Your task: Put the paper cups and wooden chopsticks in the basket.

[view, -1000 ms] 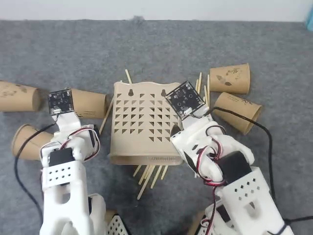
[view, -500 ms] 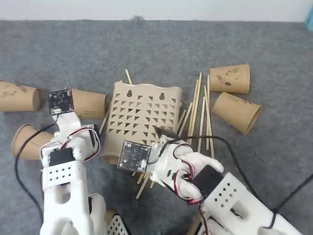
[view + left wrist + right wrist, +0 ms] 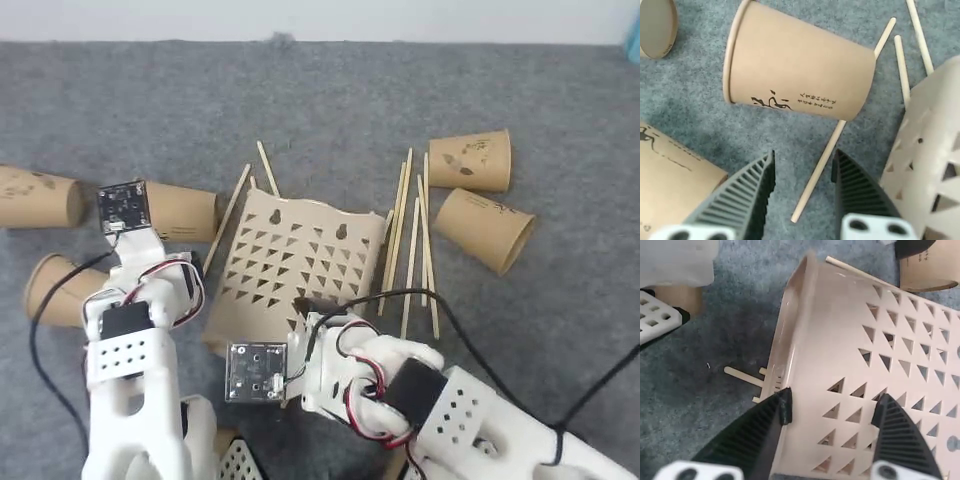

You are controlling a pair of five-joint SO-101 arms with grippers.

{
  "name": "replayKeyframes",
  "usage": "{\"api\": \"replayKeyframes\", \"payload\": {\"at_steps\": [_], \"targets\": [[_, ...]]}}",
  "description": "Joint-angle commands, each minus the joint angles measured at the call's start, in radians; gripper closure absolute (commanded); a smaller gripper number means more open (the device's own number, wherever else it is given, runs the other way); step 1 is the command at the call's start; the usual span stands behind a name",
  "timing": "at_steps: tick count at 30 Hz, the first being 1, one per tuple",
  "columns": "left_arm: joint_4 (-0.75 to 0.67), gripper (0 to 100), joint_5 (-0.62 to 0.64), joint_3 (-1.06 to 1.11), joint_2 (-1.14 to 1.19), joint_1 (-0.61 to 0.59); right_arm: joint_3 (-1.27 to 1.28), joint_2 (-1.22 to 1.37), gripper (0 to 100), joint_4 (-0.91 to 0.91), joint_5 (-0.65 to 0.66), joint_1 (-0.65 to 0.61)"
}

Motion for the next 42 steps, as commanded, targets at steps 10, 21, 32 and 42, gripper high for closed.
{"api": "replayKeyframes", "payload": {"at_steps": [10,21,32,42], "targets": [[-0.028,82,-0.003,-0.007,-0.023,0.006,-0.146,-0.021,72.1,0.17,-0.094,-0.177],[-0.028,82,-0.003,-0.007,-0.023,0.006,-0.118,-0.01,72.0,0.154,-0.1,-0.226],[-0.026,82,-0.003,-0.005,-0.023,0.006,0.021,-0.012,72.0,-0.188,0.014,0.234],[-0.026,82,-0.003,-0.004,-0.023,0.008,-0.02,-0.007,72.1,-0.278,0.052,0.386]]}}
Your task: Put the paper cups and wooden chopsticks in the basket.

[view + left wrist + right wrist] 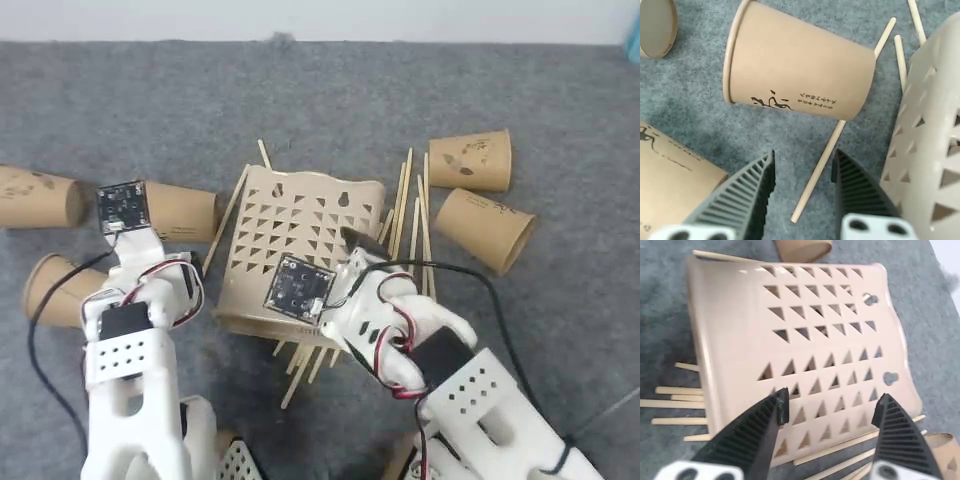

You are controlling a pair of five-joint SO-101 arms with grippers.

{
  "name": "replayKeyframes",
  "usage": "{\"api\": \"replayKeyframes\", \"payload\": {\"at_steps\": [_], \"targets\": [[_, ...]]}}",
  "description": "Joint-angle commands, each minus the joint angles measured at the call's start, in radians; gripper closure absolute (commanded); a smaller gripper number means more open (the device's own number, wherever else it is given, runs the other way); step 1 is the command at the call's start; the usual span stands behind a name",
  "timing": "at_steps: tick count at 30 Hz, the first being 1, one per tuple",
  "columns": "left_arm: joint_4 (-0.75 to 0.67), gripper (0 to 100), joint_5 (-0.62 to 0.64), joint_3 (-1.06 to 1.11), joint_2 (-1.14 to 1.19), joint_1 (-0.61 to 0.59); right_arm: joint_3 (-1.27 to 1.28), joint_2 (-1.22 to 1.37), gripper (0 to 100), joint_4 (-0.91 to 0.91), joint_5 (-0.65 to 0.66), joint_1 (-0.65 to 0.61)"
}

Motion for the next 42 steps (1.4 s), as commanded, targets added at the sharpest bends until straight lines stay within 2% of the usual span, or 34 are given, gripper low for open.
{"api": "replayKeyframes", "payload": {"at_steps": [1,5,9,11,13,23,32,35,42], "targets": [[-0.026,82,-0.003,-0.004,-0.023,0.008,-0.057,-0.008,72.1,-0.025,0.014,0.038],[-0.026,82,-0.003,-0.004,-0.023,0.008,-0.121,-0.01,72.1,0.131,0.009,0.004],[-0.028,82,-0.003,-0.004,-0.023,0.008,-0.206,-0.054,72.1,0.386,0.018,-0.22],[-0.028,82,-0.003,-0.004,-0.023,0.008,-0.207,-0.073,72.1,0.43,0.018,-0.318],[-0.028,82,-0.003,-0.004,-0.023,0.008,-0.198,-0.079,72.1,0.432,0.018,-0.332],[-0.026,82,-0.003,-0.004,-0.023,0.008,-0.009,0.012,72.3,0.16,0.089,-0.128],[-0.026,82,-0.003,-0.004,-0.023,0.008,-0.044,0.205,72.3,-0.087,0.14,0.081],[-0.026,82,-0.003,-0.004,-0.023,0.008,-0.121,0.283,72.3,-0.101,0.132,0.125],[-0.028,82,-0.003,-0.004,-0.023,0.008,-0.341,0.32,72.1,0.047,-0.049,0.13]]}}
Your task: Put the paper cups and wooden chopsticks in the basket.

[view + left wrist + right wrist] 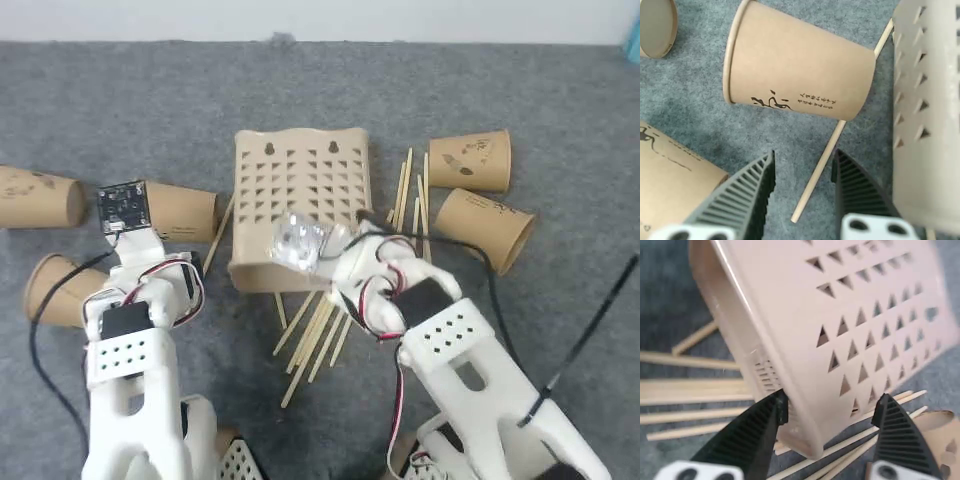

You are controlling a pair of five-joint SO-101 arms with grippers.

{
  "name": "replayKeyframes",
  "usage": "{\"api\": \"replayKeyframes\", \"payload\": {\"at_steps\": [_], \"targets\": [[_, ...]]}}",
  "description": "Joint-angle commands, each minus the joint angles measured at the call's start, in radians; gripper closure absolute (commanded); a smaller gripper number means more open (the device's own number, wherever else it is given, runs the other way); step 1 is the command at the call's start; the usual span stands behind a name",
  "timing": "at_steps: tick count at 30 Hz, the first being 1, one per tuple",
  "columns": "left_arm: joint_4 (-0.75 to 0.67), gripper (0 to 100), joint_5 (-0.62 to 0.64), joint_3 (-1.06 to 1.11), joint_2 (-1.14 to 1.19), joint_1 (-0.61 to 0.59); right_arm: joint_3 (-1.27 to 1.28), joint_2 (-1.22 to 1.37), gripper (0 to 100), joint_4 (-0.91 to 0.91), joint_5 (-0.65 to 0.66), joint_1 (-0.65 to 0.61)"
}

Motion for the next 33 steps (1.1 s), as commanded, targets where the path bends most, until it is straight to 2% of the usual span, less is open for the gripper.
{"api": "replayKeyframes", "payload": {"at_steps": [1,4,10,14,19,24,29,33], "targets": [[-0.028,82,-0.003,-0.004,-0.023,0.008,-0.183,-0.008,72.1,0.104,-0.084,0.016],[-0.028,82,-0.003,-0.004,-0.023,0.008,-0.293,0.002,72.1,0.229,-0.112,0.015],[-0.028,82,-0.003,-0.004,-0.023,0.008,-0.434,0.004,72.1,0.472,-0.132,-0.068],[-0.028,82,-0.003,-0.004,-0.023,0.009,-0.6,0.071,72.1,0.429,-0.292,0.048],[-0.028,82,-0.003,-0.004,-0.023,0.009,-0.954,0.394,72.1,0.455,-0.585,0.236],[-0.028,82,-0.003,-0.004,-0.023,0.008,-1.364,0.76,72.3,0.578,-0.79,0.283],[-0.029,82,-0.003,-0.004,-0.023,0.008,-1.692,1.076,72.3,0.602,-0.878,0.283],[-0.031,82,-0.005,-0.004,-0.023,0.008,-1.929,1.297,72.3,0.596,-0.898,0.285]]}}
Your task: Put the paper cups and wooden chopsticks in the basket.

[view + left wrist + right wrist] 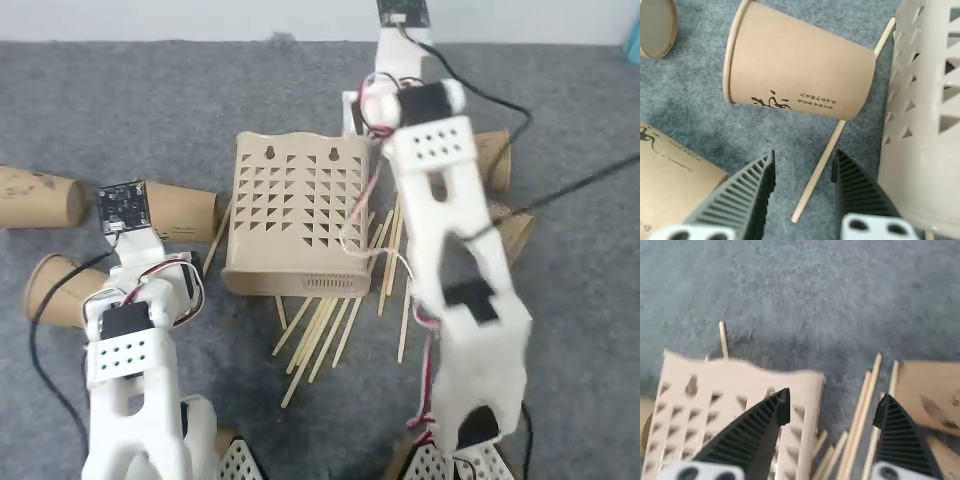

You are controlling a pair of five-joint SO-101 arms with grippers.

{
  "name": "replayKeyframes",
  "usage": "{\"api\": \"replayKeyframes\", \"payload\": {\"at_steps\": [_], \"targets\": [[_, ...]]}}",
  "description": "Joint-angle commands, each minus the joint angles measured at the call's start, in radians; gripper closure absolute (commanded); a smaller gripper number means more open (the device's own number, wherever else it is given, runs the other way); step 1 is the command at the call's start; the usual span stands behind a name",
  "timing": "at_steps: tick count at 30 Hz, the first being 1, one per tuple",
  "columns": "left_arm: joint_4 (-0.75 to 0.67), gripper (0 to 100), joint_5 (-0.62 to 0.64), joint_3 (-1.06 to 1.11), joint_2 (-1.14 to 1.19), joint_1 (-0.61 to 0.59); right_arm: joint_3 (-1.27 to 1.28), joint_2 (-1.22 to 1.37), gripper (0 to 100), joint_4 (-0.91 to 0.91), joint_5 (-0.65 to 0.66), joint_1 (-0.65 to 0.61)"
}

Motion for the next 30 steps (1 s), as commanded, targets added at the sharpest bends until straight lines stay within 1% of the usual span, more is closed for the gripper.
{"api": "replayKeyframes", "payload": {"at_steps": [1,7,12,19,22,26,30], "targets": [[-0.038,82,-0.005,-0.004,-0.023,0.008,-0.267,0.15,72.3,-0.004,-0.023,0.018],[-0.049,82,-0.005,-0.004,-0.021,0.008,-0.597,0.415,72.3,0.002,-0.025,0.024],[-0.049,82,-0.005,-0.004,-0.021,0.008,-0.795,0.555,72.4,0.074,-0.026,0.019],[-0.049,82,-0.005,-0.004,-0.021,0.008,-0.822,0.645,72.4,0.127,-0.032,0.018],[-0.049,82,-0.005,-0.004,-0.021,0.008,-0.822,0.656,72.4,0.173,-0.083,0.019],[-0.049,82,-0.005,-0.004,-0.021,0.008,-0.822,0.65,72.4,0.229,-0.089,0.016],[-0.049,82,-0.006,-0.004,-0.021,0.008,-0.822,0.647,72.5,0.302,-0.089,-0.018]]}}
